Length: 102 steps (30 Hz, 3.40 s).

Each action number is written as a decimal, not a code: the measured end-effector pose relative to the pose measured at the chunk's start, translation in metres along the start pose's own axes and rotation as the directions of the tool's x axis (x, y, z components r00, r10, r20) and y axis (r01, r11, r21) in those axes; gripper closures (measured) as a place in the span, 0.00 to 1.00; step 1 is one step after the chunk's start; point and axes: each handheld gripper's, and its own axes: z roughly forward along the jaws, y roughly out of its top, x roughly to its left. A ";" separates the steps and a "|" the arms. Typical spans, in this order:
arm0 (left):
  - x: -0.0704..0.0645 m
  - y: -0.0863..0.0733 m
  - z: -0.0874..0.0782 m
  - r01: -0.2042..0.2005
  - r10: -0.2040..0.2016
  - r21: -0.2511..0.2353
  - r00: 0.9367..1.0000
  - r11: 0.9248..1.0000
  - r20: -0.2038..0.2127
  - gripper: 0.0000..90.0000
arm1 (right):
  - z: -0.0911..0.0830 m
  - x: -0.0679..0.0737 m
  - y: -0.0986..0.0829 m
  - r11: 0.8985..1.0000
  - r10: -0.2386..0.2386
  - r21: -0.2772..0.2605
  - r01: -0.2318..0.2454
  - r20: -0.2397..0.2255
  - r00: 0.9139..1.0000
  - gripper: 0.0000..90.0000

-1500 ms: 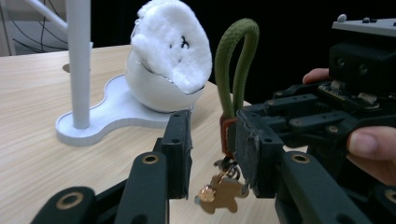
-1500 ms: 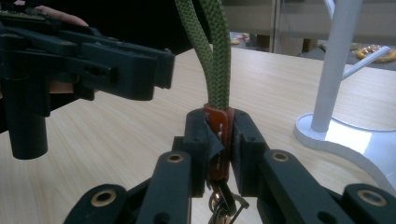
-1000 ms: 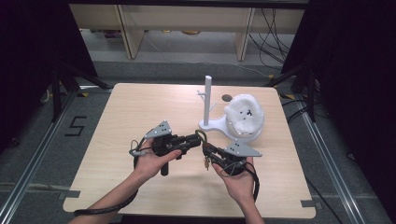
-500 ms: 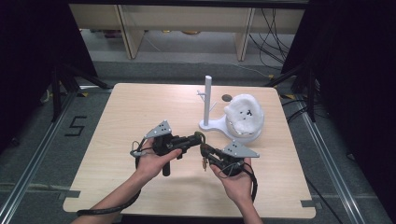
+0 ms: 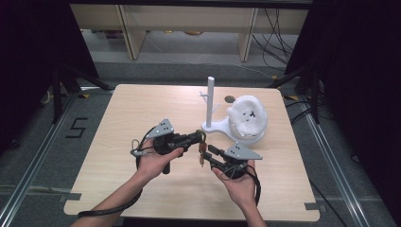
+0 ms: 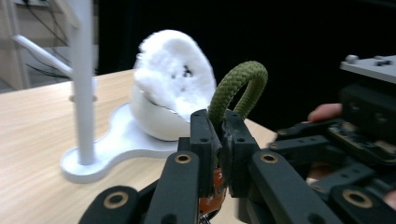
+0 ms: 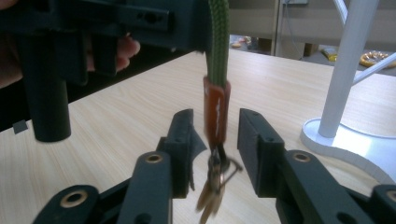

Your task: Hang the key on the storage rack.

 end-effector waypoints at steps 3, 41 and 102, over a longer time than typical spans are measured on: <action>0.005 0.004 -0.001 -0.020 0.020 -0.002 0.999 1.000 -0.027 0.94 | -0.001 0.000 -0.002 1.000 0.010 0.005 -0.010 0.001 1.000 0.72; 0.057 0.051 0.032 -0.091 0.095 0.035 0.984 0.995 -0.148 0.94 | -0.039 -0.030 -0.030 1.000 0.031 -0.001 -0.031 0.136 0.990 0.66; 0.092 0.055 0.077 0.029 -0.010 0.089 0.977 0.996 -0.213 0.82 | -0.040 -0.040 -0.037 0.999 0.036 -0.005 -0.036 0.154 0.987 0.65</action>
